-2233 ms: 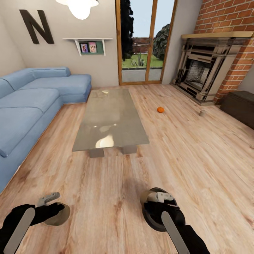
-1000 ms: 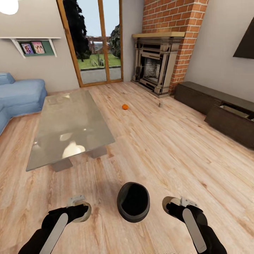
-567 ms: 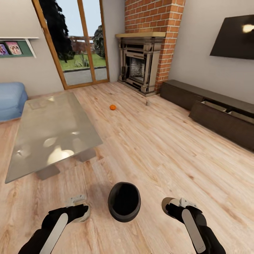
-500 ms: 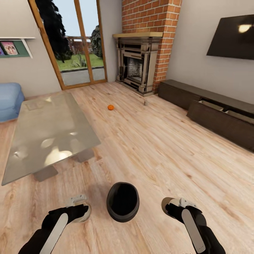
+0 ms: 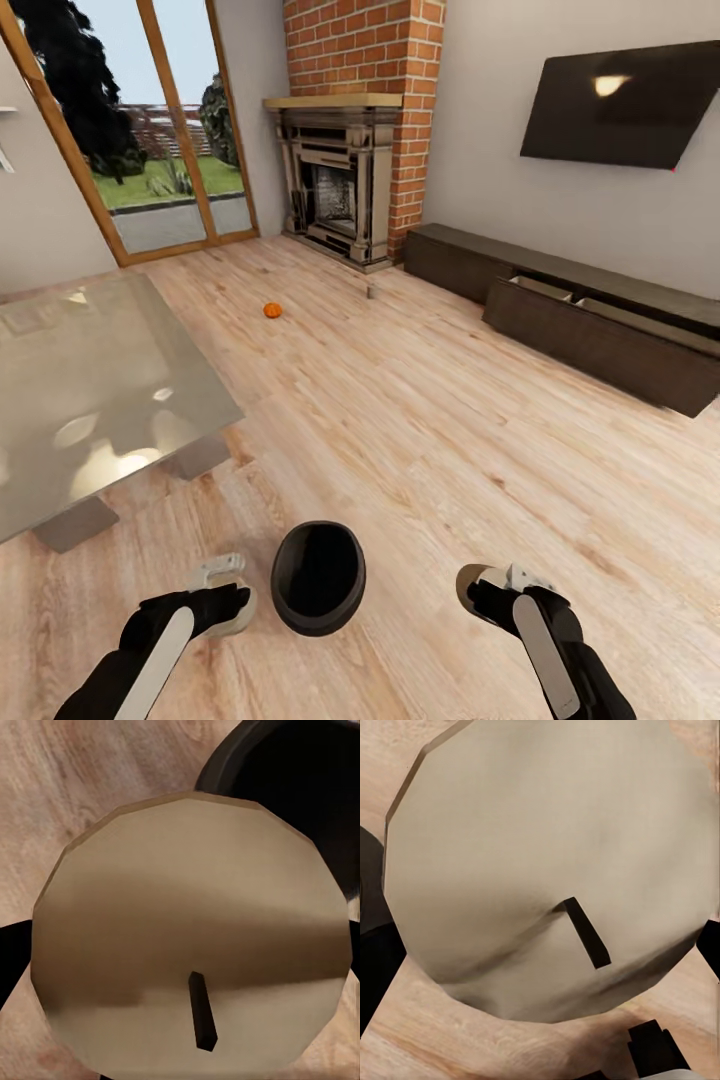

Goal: Place each of the two pumpkins and all three candles from the living room inside a cabinet in the living room (use any cabinet), then make sure every cabinet is closed, and position the cauldron so it is next to a table in the living room.

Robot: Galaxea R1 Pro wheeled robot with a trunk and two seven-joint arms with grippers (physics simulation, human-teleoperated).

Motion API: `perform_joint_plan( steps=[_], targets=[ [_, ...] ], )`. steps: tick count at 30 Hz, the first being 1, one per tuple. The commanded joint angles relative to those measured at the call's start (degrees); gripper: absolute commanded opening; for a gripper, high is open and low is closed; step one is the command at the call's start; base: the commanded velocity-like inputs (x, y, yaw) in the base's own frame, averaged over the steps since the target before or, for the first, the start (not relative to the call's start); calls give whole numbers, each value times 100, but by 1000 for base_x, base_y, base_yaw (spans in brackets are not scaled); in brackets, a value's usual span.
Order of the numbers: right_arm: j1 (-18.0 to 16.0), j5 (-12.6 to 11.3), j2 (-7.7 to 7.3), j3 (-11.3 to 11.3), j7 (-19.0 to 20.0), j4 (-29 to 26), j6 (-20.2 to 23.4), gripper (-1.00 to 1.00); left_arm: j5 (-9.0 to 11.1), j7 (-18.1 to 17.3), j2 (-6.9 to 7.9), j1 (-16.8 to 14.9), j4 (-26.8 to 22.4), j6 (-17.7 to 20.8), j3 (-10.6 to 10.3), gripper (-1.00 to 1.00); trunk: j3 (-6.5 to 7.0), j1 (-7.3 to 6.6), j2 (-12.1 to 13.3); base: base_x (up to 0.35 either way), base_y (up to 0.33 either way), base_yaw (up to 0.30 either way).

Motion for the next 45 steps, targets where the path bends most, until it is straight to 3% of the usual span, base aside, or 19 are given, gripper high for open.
perform_joint_plan(
  steps=[1, 45],
  targets=[
    [-5, -57, 6, -7, -48, -6, 10, -100, 58, 60, 7, -3, -8, 8, -13, -100, -2, -1, -2, 0, 0, -279],
    [-5, -66, 7, 2, -48, 196, -144, -100, 67, 54, 0, -3, 141, -184, -30, -100, 85, -1, -2, 0, 0, -279]
  ],
)
